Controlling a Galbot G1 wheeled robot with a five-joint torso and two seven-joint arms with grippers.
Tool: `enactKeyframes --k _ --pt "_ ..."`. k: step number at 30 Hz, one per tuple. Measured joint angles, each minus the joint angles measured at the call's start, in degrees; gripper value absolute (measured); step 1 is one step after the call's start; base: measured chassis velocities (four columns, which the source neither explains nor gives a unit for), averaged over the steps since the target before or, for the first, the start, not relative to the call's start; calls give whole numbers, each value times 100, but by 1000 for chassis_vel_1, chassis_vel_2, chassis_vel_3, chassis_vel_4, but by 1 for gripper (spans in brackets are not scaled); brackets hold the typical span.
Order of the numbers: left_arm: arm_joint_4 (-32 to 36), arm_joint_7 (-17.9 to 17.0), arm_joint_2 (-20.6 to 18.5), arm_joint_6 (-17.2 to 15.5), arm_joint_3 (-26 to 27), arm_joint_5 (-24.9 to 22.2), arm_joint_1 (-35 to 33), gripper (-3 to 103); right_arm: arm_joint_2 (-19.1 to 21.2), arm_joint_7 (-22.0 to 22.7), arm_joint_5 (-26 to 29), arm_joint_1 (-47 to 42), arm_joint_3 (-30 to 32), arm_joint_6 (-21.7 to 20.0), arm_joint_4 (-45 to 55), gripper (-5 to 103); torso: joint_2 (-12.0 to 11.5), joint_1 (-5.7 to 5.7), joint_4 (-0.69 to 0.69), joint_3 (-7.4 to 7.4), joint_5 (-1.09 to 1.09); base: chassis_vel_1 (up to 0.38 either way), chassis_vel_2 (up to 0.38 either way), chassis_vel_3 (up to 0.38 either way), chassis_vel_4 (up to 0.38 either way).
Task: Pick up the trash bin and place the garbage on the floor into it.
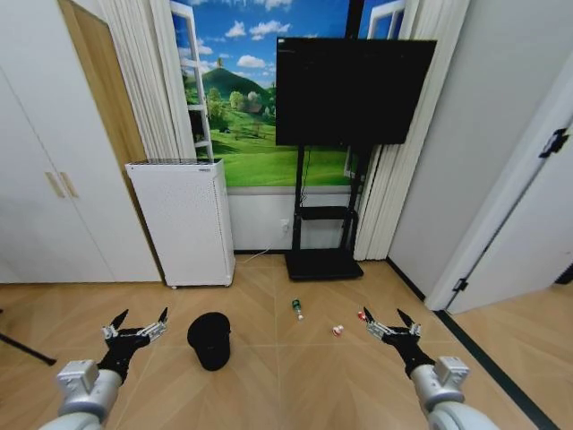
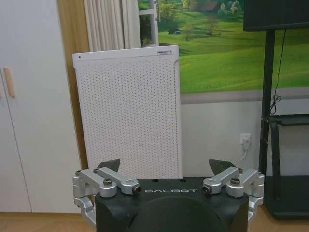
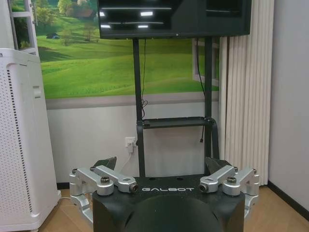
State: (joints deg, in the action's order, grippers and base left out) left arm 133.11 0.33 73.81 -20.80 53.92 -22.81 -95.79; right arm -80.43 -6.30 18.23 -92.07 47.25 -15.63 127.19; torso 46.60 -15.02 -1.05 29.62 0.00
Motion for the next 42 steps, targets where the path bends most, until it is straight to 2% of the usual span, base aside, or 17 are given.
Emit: enactKeyframes --k 1,3,4,6,8,9,13,15,16,18,19,20,22,23,25,42 --pt "0 0 2 0 -1 2 5 100 -4 -7 -3 -4 -1 6 -15 100 1 1 -3 -1 6 -276 397 302 -377" --pt "-4 1 6 -8 -4 2 6 100 -10 -21 -10 -4 -7 24 -36 100 1 2 -3 -1 -8 -327 381 315 -397" --pt "-4 1 6 -8 -4 2 6 100 -10 -21 -10 -4 -7 24 -36 100 1 2 -3 -1 -8 -327 364 329 -397" --pt "-7 -1 12 -9 -4 2 8 100 -13 -51 -11 1 -14 47 -57 100 1 0 1 -1 7 -306 381 315 -389" --pt "-8 -2 14 -8 -4 2 9 100 -13 -56 -13 1 -15 48 -61 100 0 1 -1 -1 7 -320 389 318 -384" --pt "-9 0 18 -8 -6 2 9 100 -14 -60 -16 0 -16 49 -65 100 1 2 -4 -1 2 -344 379 305 -396" --pt "-18 0 33 -8 -7 4 9 100 -15 -63 -26 3 -23 55 -75 100 2 2 -2 -2 -7 -333 388 323 -383" --pt "-18 -1 60 -7 -9 9 3 100 -18 -48 -35 14 -55 137 -123 100 1 1 -1 -1 7 -314 332 315 -347" --pt "-21 0 70 -5 -10 13 -1 100 -20 -23 -48 19 -71 210 -153 100 3 3 -2 -3 -4 -275 329 313 -336" --pt "-33 1 86 -2 -13 18 0 100 -22 -7 -72 28 -82 258 -179 100 2 0 -2 0 -10 -275 268 264 -305" --pt "-43 1 99 17 -13 36 2 100 -30 21 -78 34 -95 274 -205 100 0 -3 0 1 10 -232 208 52 -180" --pt "-59 17 112 40 -20 53 5 100 -34 73 -83 35 -97 289 -220 100 1 -1 -2 0 -3 -106 146 52 -14" --pt "-72 25 132 30 -25 113 7 100 -38 103 -83 34 -97 305 -242 100 -1 -5 -6 1 1 -106 112 56 -14" --pt "-57 31 159 -76 -26 203 0 100 -38 111 -82 27 -89 323 -252 100 -7 -1 2 -3 1 -32 78 61 26" --pt "-45 31 180 -119 -36 283 1 100 -38 112 -80 15 -84 329 -254 100 -44 16 2 -24 0 11 41 12 42" --pt "-102 130 273 -54 46 350 -19 100 -68 130 -103 -46 -155 321 -270 100 -505 211 2 -285 0 20 -39 -25 18"
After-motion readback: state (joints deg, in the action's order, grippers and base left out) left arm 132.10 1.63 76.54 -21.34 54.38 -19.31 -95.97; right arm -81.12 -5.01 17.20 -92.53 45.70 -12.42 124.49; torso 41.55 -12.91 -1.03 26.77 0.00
